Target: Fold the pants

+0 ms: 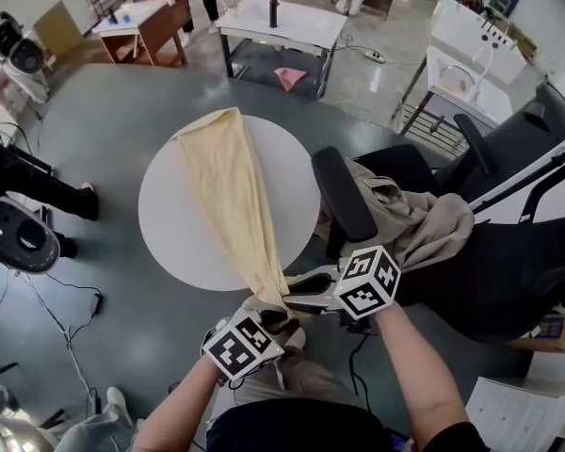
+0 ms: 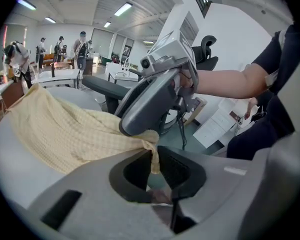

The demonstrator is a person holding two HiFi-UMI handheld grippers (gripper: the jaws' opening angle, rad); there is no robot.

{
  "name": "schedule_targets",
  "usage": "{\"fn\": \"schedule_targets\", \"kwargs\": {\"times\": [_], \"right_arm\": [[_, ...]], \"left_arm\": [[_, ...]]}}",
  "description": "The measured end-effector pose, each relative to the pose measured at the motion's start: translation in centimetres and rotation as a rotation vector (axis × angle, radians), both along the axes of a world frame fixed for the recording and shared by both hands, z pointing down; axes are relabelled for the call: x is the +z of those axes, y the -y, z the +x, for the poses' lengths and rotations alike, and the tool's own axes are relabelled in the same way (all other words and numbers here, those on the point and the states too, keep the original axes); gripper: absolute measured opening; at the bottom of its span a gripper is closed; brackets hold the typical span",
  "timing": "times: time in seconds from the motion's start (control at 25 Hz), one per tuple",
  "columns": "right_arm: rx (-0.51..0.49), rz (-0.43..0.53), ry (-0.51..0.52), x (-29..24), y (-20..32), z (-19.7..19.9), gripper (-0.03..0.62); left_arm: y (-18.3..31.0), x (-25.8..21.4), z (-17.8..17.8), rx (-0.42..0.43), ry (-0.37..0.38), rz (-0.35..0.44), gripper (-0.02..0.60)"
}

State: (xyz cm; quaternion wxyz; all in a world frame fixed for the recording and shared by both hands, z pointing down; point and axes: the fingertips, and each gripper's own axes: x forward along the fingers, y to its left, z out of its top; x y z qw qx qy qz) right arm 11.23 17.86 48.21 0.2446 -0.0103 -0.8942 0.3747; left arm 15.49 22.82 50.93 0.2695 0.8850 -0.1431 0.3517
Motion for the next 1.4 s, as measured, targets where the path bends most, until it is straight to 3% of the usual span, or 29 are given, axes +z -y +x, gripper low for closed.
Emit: {"fn": "schedule_targets", "kwargs": {"times": [0.08,0.16,0.32,0.56,0.8,0.88,1.0,1.04,1.24,1.4], "right_arm": [[-0.029,-0.018,-0.01,0.1,-0.9,-0.5,0.108],[-0.05,-0.007,-0.057,0.8,-1.5,-0.6,0.108],[-0.041,-0.019,-0.125,2.2,-1.7,0.0,0.082],[-0.008,0.019,-0.263,4.6,-0.8,1.7,0.054],[0.033,0.108,-0.389,6.9,0.2,4.1,0.117],[0.052,0.126,-0.415,7.4,0.7,4.8,0.132],[0.091,0.123,-0.444,8.2,1.5,6.1,0.141],[0.101,0.122,-0.455,8.6,1.7,6.4,0.144],[0.069,0.225,-0.577,10.4,2.4,8.1,0.163],[0.086,0.177,-0.513,10.9,2.6,7.5,0.183]], "left_arm": [[-0.1,-0.1,-0.2,0.003,0.003,0.019,0.04],[-0.2,0.1,0.0,0.009,0.008,0.034,0.04],[-0.6,1.3,0.7,0.021,0.027,0.053,0.04],[-0.1,3.2,2.0,-0.026,0.022,0.038,0.041],[0.4,5.5,3.9,-0.045,0.06,0.148,0.05],[0.3,5.7,4.8,-0.033,0.042,0.155,0.084],[-0.2,5.8,6.3,-0.004,-0.005,0.12,0.206],[-0.4,5.8,6.3,0.004,-0.015,0.113,0.22],[-0.5,5.4,3.8,-0.008,-0.035,0.114,0.23],[0.8,5.5,0.7,-0.101,-0.036,0.091,0.229]]}}
